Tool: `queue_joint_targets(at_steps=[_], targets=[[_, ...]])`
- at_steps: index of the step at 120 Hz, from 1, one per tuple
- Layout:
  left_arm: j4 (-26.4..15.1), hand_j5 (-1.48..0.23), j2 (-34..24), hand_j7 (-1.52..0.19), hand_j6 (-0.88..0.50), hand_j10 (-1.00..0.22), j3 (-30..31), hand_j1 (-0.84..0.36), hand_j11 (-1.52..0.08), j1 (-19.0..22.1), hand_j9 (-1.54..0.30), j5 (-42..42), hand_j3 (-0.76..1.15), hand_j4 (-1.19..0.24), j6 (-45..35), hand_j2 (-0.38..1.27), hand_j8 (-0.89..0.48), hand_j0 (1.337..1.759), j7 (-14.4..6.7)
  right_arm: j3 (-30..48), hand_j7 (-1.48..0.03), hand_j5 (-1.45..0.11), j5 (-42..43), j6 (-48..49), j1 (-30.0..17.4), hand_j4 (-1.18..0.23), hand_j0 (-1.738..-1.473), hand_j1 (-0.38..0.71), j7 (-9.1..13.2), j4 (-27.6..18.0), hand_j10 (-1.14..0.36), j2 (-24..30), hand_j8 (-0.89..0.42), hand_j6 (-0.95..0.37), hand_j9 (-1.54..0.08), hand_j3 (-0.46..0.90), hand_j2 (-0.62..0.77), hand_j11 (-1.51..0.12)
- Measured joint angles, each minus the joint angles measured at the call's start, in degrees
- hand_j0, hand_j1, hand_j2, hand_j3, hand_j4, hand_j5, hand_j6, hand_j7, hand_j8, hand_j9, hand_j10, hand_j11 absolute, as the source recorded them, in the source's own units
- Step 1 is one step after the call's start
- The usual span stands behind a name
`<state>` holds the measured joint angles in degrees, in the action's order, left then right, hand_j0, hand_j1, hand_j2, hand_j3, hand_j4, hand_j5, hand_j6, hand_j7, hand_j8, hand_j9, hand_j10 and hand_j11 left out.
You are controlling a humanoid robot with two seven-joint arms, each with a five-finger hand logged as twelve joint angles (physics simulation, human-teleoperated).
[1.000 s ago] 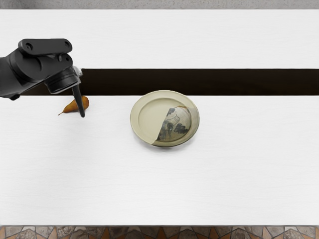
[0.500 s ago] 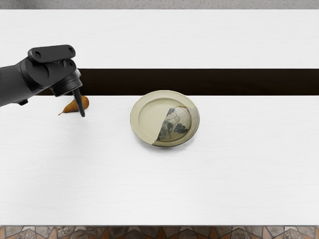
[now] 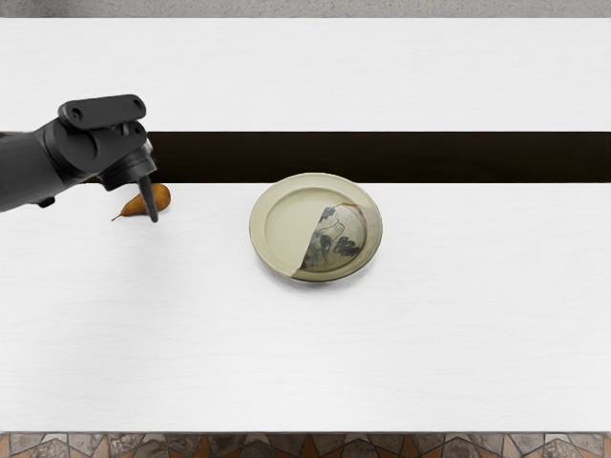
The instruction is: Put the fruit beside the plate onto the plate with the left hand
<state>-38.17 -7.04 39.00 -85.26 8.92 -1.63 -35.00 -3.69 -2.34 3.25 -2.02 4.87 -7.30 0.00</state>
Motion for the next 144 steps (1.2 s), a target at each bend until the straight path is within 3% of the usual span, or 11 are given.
queue_joint_targets(at_steps=[144], targets=[[1.79,-0.46,2.12,-0.46,-0.35,-0.35,0.02,-0.07,-0.46,1.47,-0.46,5.2,0.0,-0.35,-0.2,0.07,-0.35,1.658,0.0,0.0,-0.03,-0.03,-0.02,0.0,0.0,-0.02,-1.658,-0.32,0.0,0.0,-0.02,0.0,-0.02,-0.02,-0.03,0.0,0.0,-0.03]])
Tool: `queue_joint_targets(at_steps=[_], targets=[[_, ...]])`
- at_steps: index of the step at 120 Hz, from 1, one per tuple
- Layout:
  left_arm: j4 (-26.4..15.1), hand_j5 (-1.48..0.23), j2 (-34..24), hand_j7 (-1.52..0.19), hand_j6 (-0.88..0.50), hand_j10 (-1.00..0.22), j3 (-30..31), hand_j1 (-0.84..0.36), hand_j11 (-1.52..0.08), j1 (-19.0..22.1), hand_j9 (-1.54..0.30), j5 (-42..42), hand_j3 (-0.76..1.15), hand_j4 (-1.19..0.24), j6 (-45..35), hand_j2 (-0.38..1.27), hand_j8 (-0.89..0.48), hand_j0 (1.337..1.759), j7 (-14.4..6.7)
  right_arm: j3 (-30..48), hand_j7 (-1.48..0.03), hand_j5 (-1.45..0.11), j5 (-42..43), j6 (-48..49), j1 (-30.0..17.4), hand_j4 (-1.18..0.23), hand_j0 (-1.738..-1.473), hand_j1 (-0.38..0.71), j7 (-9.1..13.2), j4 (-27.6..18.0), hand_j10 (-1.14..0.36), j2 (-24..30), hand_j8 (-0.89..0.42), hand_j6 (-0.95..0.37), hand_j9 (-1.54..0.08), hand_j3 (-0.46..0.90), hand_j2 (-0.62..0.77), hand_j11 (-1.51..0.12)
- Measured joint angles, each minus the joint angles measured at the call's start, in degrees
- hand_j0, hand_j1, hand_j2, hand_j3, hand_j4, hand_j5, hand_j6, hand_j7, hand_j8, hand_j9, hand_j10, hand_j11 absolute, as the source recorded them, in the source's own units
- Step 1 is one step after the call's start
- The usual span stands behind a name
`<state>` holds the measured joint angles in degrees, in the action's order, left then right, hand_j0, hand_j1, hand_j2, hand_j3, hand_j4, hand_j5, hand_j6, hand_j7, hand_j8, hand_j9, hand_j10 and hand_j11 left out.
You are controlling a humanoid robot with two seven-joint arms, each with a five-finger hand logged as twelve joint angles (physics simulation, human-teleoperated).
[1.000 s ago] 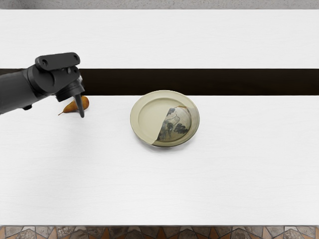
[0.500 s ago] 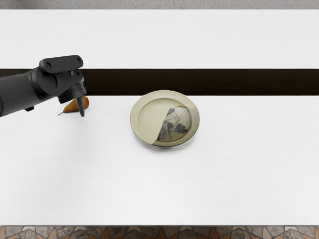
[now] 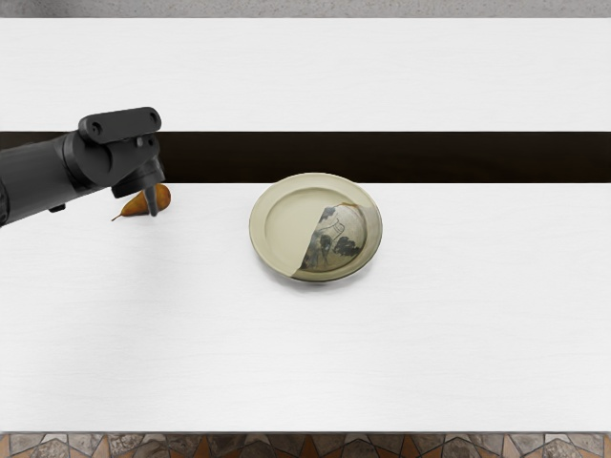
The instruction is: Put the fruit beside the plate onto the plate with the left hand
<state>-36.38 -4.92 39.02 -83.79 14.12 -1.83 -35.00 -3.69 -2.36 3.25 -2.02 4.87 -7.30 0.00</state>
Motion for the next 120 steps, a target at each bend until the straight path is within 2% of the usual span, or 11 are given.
queue_joint_targets(at_steps=[47,120], targets=[[-0.22,-0.44,0.53,-0.44,-0.34,-0.34,0.16,-0.05,-0.44,0.13,-0.44,3.38,0.0,-0.34,-1.81,0.07,-0.34,1.658,0.0,0.0,-0.03,-0.03,0.03,0.0,0.0,-0.02,-1.658,-0.32,0.0,0.0,-0.02,0.0,-0.02,-0.02,-0.03,0.0,0.0,-0.03],[-1.02,-0.45,0.96,-0.45,-0.35,-0.35,0.0,-0.06,-0.45,0.55,-0.45,3.6,0.0,-0.35,-1.74,0.07,-0.35,1.658,0.0,0.0,-0.03,-0.03,0.01,0.0,0.0,-0.02,-1.658,-0.32,0.01,0.0,-0.02,0.0,-0.02,-0.02,-0.03,0.0,0.0,-0.03]])
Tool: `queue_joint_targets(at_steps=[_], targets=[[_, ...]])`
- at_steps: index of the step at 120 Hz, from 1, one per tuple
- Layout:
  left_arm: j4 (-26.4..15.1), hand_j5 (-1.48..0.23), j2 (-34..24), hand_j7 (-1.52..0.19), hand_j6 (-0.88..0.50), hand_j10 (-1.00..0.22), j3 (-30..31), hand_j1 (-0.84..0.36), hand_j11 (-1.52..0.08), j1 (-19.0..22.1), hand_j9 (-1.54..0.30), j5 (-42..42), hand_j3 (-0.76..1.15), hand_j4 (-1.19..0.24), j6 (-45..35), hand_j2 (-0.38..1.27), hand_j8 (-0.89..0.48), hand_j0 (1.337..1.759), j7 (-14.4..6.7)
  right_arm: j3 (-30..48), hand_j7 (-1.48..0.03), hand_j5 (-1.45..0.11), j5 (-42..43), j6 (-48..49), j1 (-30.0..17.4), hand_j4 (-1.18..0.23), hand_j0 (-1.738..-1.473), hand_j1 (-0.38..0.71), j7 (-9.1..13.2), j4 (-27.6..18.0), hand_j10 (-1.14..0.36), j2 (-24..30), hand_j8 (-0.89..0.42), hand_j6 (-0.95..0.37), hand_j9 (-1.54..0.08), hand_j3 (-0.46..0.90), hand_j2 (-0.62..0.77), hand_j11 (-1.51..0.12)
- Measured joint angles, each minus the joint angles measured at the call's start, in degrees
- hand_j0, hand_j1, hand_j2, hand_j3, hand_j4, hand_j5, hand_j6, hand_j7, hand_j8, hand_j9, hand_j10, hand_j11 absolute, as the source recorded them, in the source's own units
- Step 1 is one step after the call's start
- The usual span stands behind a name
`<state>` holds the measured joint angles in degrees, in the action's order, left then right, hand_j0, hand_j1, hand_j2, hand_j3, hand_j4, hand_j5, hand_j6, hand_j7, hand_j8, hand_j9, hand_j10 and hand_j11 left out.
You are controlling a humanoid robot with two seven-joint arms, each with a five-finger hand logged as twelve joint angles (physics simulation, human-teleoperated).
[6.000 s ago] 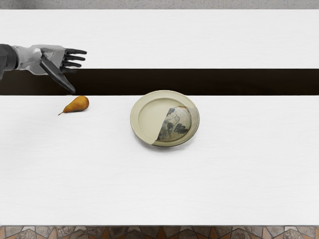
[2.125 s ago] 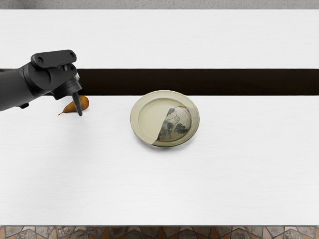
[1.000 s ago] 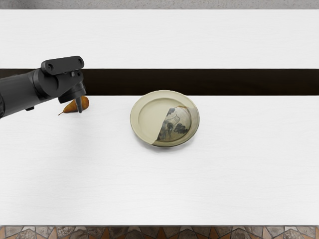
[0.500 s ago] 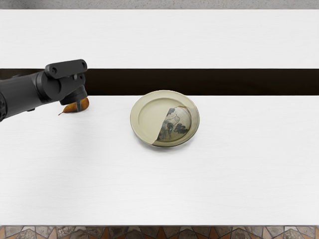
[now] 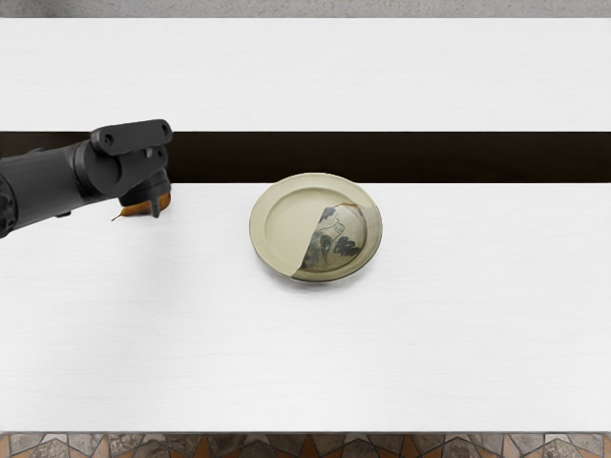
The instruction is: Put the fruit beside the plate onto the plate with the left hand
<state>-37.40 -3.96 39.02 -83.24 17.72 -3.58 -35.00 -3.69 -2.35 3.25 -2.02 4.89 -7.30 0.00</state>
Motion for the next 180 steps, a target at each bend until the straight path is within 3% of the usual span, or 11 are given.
queue_joint_targets(at_steps=[57,120,143,154,180], targets=[[-0.07,-0.6,0.18,-0.6,-0.46,-0.46,0.04,-0.19,-0.6,0.44,-0.6,-0.06,0.0,-0.46,0.47,0.09,-0.46,1.657,0.0,0.0,-0.03,-0.03,0.01,0.0,0.0,-0.02,-1.658,-0.32,0.02,0.0,-0.02,0.0,-0.02,-0.02,-0.03,0.0,0.0,-0.03],[-0.11,-0.68,0.18,-0.61,-0.45,-0.52,0.17,-0.25,-0.68,0.44,-0.68,-0.05,0.0,-0.52,0.64,0.12,-0.52,1.657,0.04,0.0,-0.03,-0.03,0.0,0.0,0.0,-0.02,-1.658,-0.32,0.0,0.0,-0.02,0.0,-0.02,-0.02,-0.03,0.0,0.0,-0.03],[-0.45,-0.74,0.22,-0.73,-0.35,-0.57,0.22,-0.28,-0.75,0.44,-0.76,0.14,0.0,-0.58,0.71,0.1,-0.51,1.655,-0.05,0.0,-0.03,-0.03,0.0,0.0,0.0,-0.02,-1.658,-0.32,0.01,0.0,-0.02,0.0,-0.02,-0.02,-0.03,0.0,0.0,-0.03],[-0.48,-0.75,0.27,-0.9,-0.25,-0.58,0.17,-0.28,-0.79,0.7,-0.79,0.39,0.0,-0.61,0.63,0.05,-0.5,1.653,-0.03,0.0,-0.03,-0.03,0.01,0.0,-0.01,-0.02,-1.658,-0.32,0.0,0.0,-0.02,0.0,-0.02,-0.02,-0.03,0.0,0.0,-0.03],[-0.59,-0.79,0.53,-0.95,-0.21,-0.56,0.33,-0.3,-0.84,0.64,-0.83,0.47,0.0,-0.65,0.77,0.11,-0.48,1.652,-0.28,0.0,-0.03,-0.03,-0.01,0.0,-0.01,-0.02,-1.658,-0.32,0.03,0.0,-0.02,0.0,-0.02,-0.02,-0.03,0.0,0.0,-0.03]])
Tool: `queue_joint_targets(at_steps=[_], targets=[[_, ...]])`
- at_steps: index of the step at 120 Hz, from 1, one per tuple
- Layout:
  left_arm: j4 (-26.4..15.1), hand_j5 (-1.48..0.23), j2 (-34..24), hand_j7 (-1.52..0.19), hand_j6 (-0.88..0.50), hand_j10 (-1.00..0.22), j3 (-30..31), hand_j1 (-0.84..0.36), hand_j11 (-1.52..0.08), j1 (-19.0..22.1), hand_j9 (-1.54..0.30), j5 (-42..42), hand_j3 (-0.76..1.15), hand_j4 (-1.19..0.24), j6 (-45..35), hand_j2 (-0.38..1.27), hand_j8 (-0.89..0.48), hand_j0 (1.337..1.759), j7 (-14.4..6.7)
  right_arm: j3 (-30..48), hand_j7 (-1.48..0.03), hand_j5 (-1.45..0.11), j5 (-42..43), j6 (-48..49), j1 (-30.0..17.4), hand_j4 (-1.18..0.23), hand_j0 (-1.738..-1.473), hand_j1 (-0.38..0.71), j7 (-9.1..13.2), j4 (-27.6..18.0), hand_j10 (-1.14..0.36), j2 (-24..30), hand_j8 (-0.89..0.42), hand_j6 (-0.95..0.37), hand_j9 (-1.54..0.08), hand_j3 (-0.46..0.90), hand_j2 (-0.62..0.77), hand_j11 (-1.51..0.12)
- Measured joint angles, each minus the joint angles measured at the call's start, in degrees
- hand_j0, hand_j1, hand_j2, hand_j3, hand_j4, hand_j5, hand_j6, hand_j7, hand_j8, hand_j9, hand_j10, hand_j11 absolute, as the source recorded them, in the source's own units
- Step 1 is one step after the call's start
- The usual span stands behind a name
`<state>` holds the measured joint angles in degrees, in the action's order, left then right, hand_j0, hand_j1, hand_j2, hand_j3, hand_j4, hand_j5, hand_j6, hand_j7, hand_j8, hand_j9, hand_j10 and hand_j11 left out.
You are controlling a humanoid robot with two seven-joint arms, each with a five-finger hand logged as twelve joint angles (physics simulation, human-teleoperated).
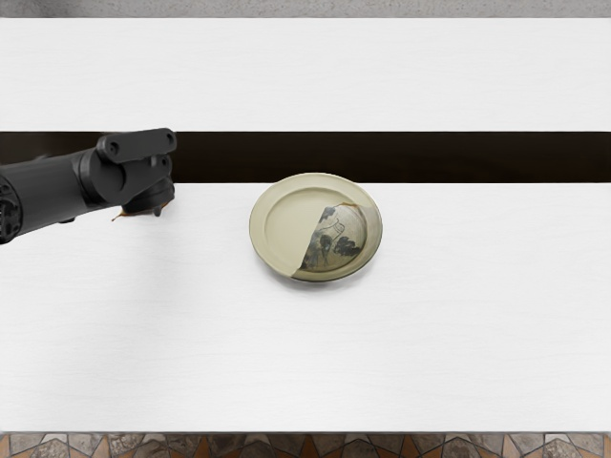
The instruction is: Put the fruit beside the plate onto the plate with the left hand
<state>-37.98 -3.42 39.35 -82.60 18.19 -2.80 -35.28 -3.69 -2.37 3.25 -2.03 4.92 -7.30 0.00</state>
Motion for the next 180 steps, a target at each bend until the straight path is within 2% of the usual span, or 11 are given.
queue_joint_targets(at_steps=[31,40,53,89,106,109,140,149,159,171,180], targets=[[-0.45,-0.86,-0.02,-0.85,-0.25,-0.54,0.0,-0.34,-0.86,-0.45,-0.85,-0.39,0.0,-0.64,0.04,0.19,-0.45,1.655,-0.23,0.0,-0.03,-0.03,0.01,0.0,0.0,-0.02,-1.658,-0.32,-0.02,0.0,-0.02,0.0,-0.02,-0.02,-0.03,0.0,0.0,-0.03],[-0.5,-0.87,-0.01,-0.8,-0.32,-0.54,-0.15,-0.34,-0.86,-0.64,-0.86,-0.48,0.0,-0.64,-0.06,0.21,-0.45,1.655,0.01,0.0,-0.03,-0.03,0.03,0.0,0.0,-0.02,-1.658,-0.32,-0.01,0.0,-0.02,0.0,-0.02,-0.02,-0.03,0.0,0.0,-0.03],[-0.81,-0.87,0.0,-0.83,-0.44,-0.54,-0.29,-0.35,-0.86,-1.05,-0.86,-0.49,0.0,-0.64,-0.15,0.21,-0.45,1.656,0.2,0.0,-0.03,-0.03,0.04,0.0,0.01,-0.02,-1.658,-0.32,-0.02,0.0,-0.02,0.0,-0.02,-0.02,-0.03,0.0,0.0,-0.03],[-1.16,-0.89,0.0,-0.89,-0.49,-0.59,-0.33,-0.29,-0.89,-1.33,-0.89,-0.39,0.0,-0.66,-0.04,0.21,-0.5,1.654,0.27,0.0,-0.03,-0.03,0.0,0.0,0.0,-0.02,-1.658,-0.32,-0.02,0.0,-0.02,0.0,-0.02,-0.02,-0.03,0.0,0.0,-0.03],[-1.85,-0.94,-0.07,-0.95,-0.51,-0.62,-0.34,-0.27,-0.95,-1.25,-0.96,-0.39,0.0,-0.71,0.02,0.25,-0.51,1.652,0.27,0.01,-0.03,-0.03,0.03,0.0,0.01,-0.02,-1.658,-0.32,-0.03,0.0,-0.02,0.0,-0.02,-0.02,-0.03,0.0,0.0,-0.03],[-1.98,-0.96,-0.01,-0.96,-0.52,-0.63,-0.34,-0.28,-0.97,-1.25,-0.97,-0.41,0.0,-0.72,0.03,0.29,-0.52,1.652,0.27,0.01,-0.03,-0.03,0.02,0.0,0.01,-0.02,-1.658,-0.32,-0.02,0.0,-0.02,0.0,-0.02,-0.02,-0.03,0.0,0.0,-0.03],[-3.03,-1.1,0.0,-1.08,-0.37,-0.55,-0.48,-0.44,-1.09,-2.25,-1.08,-1.09,0.0,-0.77,0.2,0.59,-0.41,1.648,0.36,0.0,-0.03,-0.03,0.02,0.0,0.0,-0.02,-1.658,-0.32,-0.01,0.0,-0.02,0.0,-0.02,-0.02,-0.03,0.0,0.0,-0.03],[-3.41,-1.13,0.0,-1.11,-0.37,-0.58,-0.54,-0.43,-1.11,-2.99,-1.1,-1.14,0.0,-0.78,0.23,0.53,-0.39,1.648,0.33,0.01,-0.03,-0.03,0.01,0.0,0.0,-0.02,-1.658,-0.32,-0.01,0.0,-0.02,0.0,-0.02,-0.02,-0.03,0.0,0.0,-0.03],[-3.88,-1.15,0.38,-1.14,-0.36,-0.62,-0.75,-0.44,-1.13,-3.28,-1.12,-1.11,0.0,-0.8,0.24,0.55,-0.4,1.648,0.31,0.0,-0.03,-0.03,0.01,0.0,0.0,-0.02,-1.658,-0.32,-0.02,0.0,-0.02,0.0,-0.02,-0.02,-0.03,0.0,0.0,-0.03],[-4.38,-1.19,0.52,-1.16,-0.33,-0.64,-1.03,-0.48,-1.15,-4.14,-1.14,-1.26,0.0,-0.81,0.33,0.67,-0.38,1.648,0.29,0.0,-0.03,-0.03,0.01,0.0,0.0,-0.02,-1.658,-0.32,-0.02,0.0,-0.02,0.0,-0.02,-0.02,-0.03,0.0,0.0,-0.03],[-4.87,-1.2,0.98,-1.18,-0.34,-0.68,-1.14,-0.46,-1.15,-5.11,-1.15,-1.39,0.0,-0.81,0.3,0.6,-0.37,1.648,0.29,0.0,-0.03,-0.03,0.03,0.0,0.01,-0.02,-1.658,-0.32,-0.03,0.0,-0.02,0.0,-0.02,-0.02,-0.03,0.0,0.0,-0.03]])
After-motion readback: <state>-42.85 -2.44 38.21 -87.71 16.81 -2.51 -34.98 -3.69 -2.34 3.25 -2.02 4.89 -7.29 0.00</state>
